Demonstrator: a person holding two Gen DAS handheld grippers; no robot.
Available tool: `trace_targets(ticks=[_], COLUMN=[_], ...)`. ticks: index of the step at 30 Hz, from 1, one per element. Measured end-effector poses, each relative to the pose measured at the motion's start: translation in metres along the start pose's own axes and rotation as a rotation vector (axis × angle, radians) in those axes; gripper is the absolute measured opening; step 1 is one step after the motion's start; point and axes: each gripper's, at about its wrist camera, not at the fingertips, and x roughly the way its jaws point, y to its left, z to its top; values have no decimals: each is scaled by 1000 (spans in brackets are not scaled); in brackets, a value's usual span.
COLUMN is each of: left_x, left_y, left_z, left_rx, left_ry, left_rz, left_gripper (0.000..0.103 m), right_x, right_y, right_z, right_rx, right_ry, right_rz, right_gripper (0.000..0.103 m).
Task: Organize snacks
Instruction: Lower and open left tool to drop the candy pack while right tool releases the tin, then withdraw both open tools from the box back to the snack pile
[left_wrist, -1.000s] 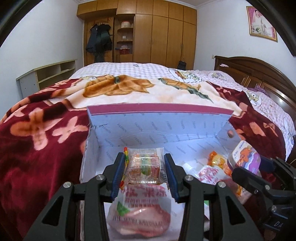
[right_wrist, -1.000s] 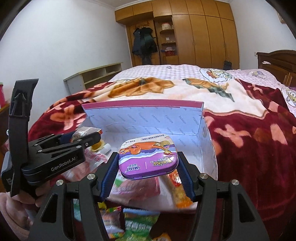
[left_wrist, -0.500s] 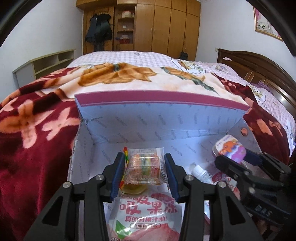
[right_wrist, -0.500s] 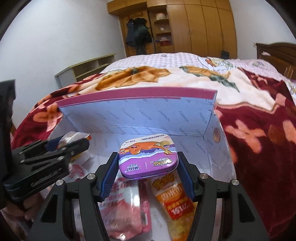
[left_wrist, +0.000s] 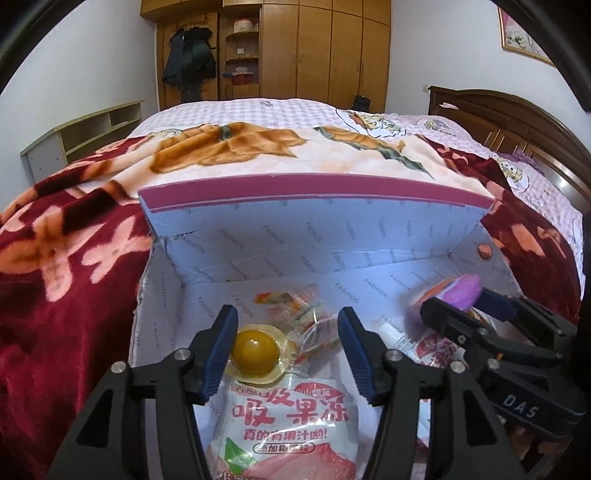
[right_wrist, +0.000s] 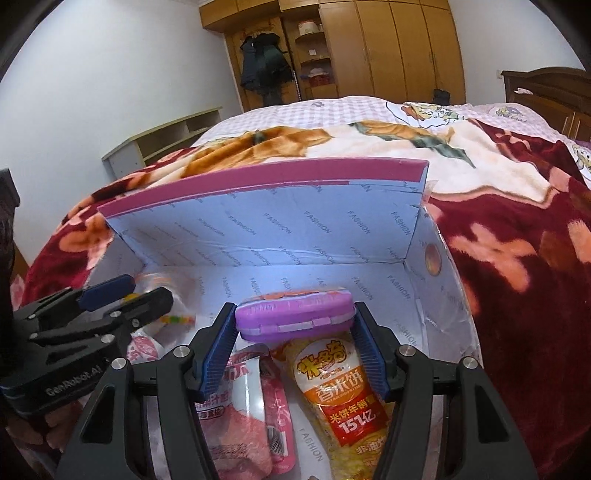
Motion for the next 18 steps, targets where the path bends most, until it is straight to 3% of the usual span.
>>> trace_targets(ticks=[2, 18], left_x=[-3, -49], left_y=[-1, 5], left_z=[-1, -9], left_rx=[3, -7], left_ry=[-7, -51], left_rz=[0, -27], left_gripper=[60, 60], right_x=[-4, -47], right_y=[0, 10], right_z=[1, -2], right_rx=[6, 1], right_ry=[-2, -55], right_rz=[19, 43], right_gripper=[71, 72])
